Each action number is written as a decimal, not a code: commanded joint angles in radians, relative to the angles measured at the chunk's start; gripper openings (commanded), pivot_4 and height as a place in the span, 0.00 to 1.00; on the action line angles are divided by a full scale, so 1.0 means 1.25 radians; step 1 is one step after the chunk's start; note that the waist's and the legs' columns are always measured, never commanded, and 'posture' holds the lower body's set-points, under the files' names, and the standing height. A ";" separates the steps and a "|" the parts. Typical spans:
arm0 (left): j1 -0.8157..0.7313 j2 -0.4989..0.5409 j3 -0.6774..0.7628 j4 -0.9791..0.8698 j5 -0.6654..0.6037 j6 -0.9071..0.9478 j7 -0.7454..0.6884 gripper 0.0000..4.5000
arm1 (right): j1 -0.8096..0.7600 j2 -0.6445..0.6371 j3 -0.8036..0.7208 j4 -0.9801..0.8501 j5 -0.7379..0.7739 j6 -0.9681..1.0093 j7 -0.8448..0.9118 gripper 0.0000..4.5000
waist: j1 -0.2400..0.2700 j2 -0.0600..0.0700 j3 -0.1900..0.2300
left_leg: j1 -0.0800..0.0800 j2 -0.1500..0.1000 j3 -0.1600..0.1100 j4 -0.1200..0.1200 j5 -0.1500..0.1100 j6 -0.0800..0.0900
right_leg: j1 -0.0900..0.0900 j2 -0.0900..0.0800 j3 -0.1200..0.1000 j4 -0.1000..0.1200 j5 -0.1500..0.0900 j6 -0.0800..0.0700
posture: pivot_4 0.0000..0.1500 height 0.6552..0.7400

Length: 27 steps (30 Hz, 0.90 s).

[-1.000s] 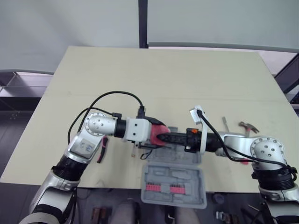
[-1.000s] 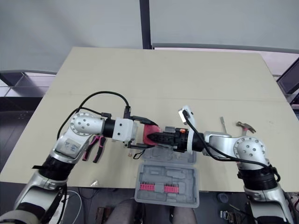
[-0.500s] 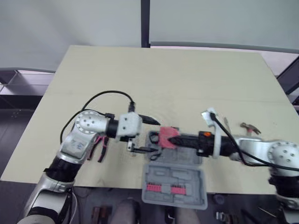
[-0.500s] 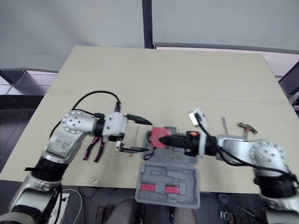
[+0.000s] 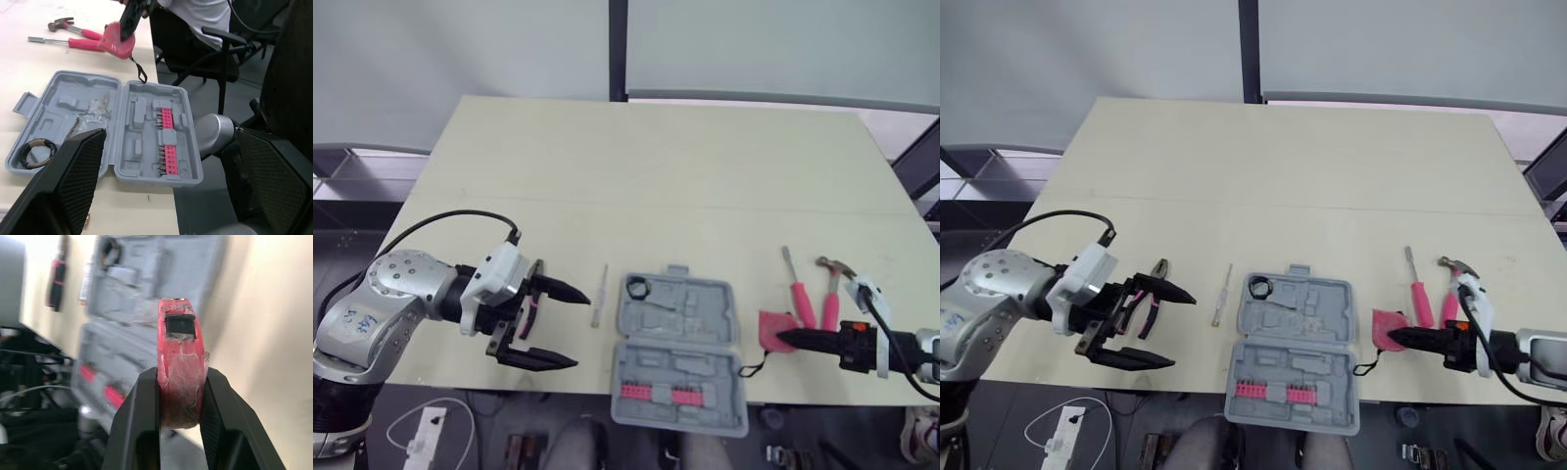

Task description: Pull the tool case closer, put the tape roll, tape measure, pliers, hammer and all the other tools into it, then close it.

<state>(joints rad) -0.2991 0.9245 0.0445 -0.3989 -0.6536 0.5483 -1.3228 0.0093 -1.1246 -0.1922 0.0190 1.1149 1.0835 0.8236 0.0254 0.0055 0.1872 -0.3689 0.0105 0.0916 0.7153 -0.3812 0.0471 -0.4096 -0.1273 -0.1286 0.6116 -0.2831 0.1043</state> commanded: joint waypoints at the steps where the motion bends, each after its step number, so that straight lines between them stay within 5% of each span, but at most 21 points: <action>1: 0.032 0.026 0.003 -0.031 0.055 -0.080 -0.020 1.00 | -0.012 0.011 0.048 0.036 -0.091 -0.047 0.102 0.11 | 0.000 0.000 0.000 | 0.000 0.000 0.000 0.000 0.000 0.000 | 0.000 0.000 0.000 0.000 0.000 0.000 | 1.00 1.00; 9: 0.052 0.024 -0.024 -0.003 0.135 -0.194 -0.030 1.00 | -0.054 0.058 0.085 0.064 -0.157 0.001 0.153 0.11 | -0.001 0.001 0.000 | 0.001 0.001 0.002 0.001 0.000 -0.001 | 0.000 0.002 -0.002 0.000 0.000 0.000 | 1.00 1.00; 27: 0.048 0.019 -0.011 -0.037 0.107 -0.164 0.006 1.00 | -0.002 0.105 0.018 0.019 -0.193 0.087 0.154 0.11 | -0.001 0.002 0.001 | 0.001 0.001 0.001 0.001 0.000 -0.001 | 0.000 0.002 -0.001 0.001 0.000 0.000 | 1.00 1.00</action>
<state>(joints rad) -0.2364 0.9428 0.0130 -0.4158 -0.5023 0.3446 -1.3207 0.0071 -1.0018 -0.1359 0.0658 0.8662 1.1846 1.0151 0.0238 0.0083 0.1879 -0.3683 0.0114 0.0927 0.7160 -0.3818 0.0457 -0.4100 -0.1248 -0.1303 0.6127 -0.2830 0.1044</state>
